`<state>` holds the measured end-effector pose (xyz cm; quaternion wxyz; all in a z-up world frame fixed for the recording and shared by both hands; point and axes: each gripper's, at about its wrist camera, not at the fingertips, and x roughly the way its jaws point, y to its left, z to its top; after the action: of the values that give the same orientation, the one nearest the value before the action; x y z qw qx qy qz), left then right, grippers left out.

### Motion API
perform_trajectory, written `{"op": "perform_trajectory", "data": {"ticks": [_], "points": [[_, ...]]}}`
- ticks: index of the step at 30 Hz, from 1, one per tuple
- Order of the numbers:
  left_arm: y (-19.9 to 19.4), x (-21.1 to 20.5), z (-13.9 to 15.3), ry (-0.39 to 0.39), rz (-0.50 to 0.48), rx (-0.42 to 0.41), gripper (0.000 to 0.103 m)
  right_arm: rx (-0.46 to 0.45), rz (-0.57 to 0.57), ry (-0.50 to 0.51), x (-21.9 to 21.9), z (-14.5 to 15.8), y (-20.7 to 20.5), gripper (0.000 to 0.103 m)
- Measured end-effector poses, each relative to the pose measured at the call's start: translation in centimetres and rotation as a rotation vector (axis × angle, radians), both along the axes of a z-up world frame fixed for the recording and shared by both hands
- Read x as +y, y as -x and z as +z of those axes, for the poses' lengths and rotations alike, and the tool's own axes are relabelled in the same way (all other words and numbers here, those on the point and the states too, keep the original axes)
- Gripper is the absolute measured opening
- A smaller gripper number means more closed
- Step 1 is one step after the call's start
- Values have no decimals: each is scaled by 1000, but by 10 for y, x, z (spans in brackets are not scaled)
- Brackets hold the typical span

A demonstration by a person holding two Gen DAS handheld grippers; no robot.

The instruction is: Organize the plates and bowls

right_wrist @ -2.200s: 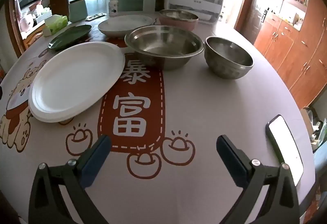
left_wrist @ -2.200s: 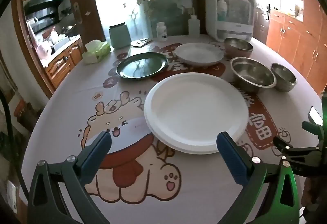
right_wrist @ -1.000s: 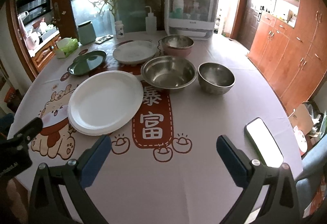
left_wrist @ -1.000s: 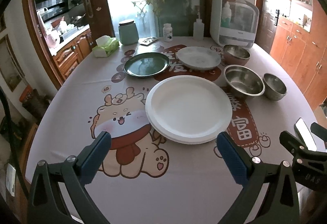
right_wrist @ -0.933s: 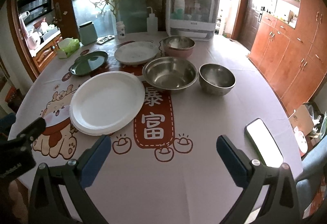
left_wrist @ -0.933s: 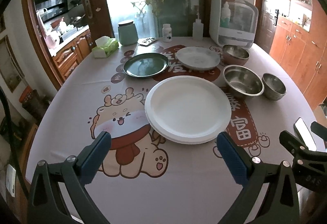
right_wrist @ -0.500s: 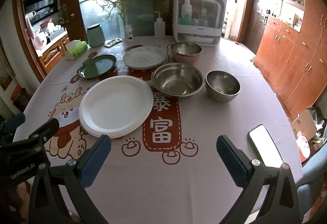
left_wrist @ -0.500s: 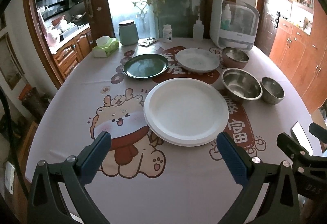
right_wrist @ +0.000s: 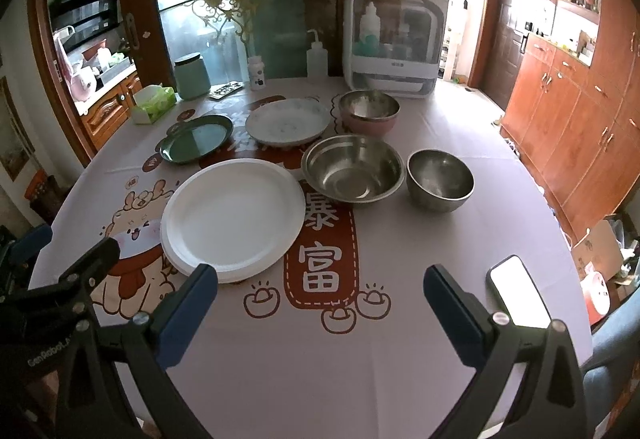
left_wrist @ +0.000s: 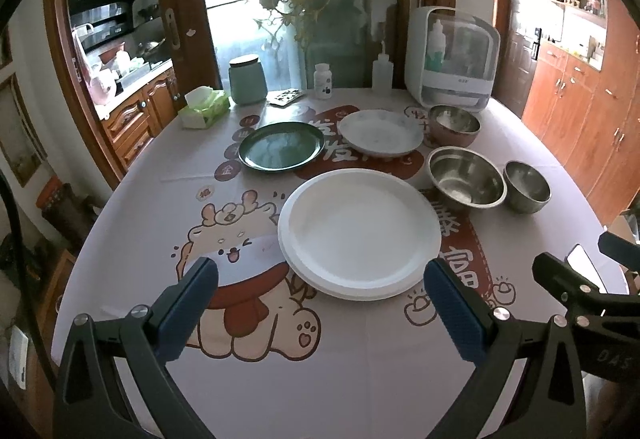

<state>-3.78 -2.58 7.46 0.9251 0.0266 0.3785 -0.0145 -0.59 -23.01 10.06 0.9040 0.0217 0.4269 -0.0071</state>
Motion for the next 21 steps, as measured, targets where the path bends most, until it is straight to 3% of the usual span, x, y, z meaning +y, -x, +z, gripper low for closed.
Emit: {"op": "perform_trajectory", "data": {"ticks": [21], "points": [[-14,6,14,9,4,-8,102,-42,11,12,0,19,-14,103]]}}
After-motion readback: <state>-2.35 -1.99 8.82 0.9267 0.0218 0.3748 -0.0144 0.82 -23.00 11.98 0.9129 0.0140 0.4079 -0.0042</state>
